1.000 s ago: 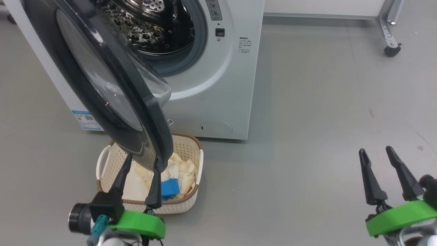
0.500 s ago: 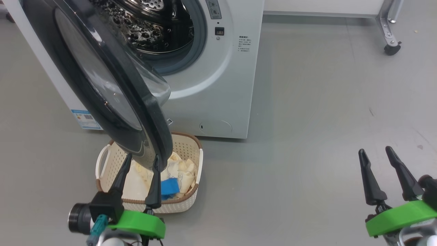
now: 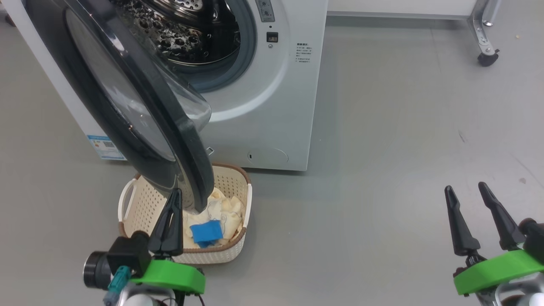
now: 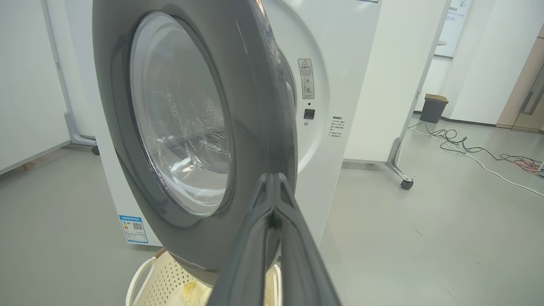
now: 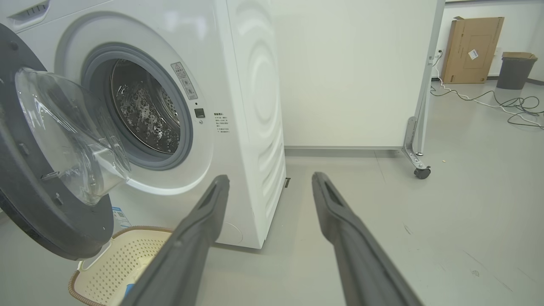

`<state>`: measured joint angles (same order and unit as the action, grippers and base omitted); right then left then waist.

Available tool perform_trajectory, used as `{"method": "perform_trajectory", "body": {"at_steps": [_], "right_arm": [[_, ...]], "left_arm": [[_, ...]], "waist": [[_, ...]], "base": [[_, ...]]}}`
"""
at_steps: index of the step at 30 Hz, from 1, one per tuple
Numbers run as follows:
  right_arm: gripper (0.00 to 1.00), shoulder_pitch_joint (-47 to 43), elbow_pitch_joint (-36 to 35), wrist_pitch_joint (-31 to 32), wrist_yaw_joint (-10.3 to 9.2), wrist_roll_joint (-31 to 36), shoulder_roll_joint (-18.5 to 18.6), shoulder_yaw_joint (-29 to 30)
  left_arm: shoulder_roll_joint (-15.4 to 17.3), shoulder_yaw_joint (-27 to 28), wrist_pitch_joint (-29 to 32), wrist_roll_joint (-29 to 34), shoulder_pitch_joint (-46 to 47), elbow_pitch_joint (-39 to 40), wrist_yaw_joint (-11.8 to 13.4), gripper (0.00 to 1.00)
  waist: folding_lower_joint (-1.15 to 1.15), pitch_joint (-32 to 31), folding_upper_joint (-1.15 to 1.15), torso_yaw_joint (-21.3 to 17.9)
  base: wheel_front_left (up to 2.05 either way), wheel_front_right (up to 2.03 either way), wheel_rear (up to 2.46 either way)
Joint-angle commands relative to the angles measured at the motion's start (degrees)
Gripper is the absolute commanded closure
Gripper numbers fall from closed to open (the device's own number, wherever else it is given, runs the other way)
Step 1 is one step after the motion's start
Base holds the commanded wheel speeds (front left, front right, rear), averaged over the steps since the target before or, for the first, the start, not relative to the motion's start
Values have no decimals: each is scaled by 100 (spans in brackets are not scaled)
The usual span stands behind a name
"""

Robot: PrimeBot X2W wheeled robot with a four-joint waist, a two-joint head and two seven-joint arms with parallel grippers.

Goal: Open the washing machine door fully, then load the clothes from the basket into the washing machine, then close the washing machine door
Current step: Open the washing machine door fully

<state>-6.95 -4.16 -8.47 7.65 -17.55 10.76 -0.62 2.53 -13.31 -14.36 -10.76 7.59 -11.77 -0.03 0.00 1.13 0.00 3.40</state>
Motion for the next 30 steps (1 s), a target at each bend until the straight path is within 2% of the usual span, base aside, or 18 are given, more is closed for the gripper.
{"method": "perform_trajectory", "body": {"at_steps": [1, 10, 20, 30], "right_arm": [[0, 163, -163, -69, -16, 39, 169, -113], [0, 164, -129, -118, -16, 116, 176, -161], [0, 232, -94, -165, -16, 78, 120, -188], [0, 282, -27, -185, -16, 64, 87, -280]], "left_arm": [[35, 211, -63, -7, 148, 230, -16, 100], [35, 282, -63, 69, 284, 392, -36, 100], [35, 496, -63, -252, 821, 923, -14, 100], [44, 538, -42, -248, 1878, 1264, -29, 100]], "waist": [[0, 3, 0, -6], [0, 5, 0, -6], [0, 37, 0, -34], [0, 9, 0, -110]], "base": [[0, 0, 0], [0, 0, 0], [0, 0, 0], [0, 0, 0]]}}
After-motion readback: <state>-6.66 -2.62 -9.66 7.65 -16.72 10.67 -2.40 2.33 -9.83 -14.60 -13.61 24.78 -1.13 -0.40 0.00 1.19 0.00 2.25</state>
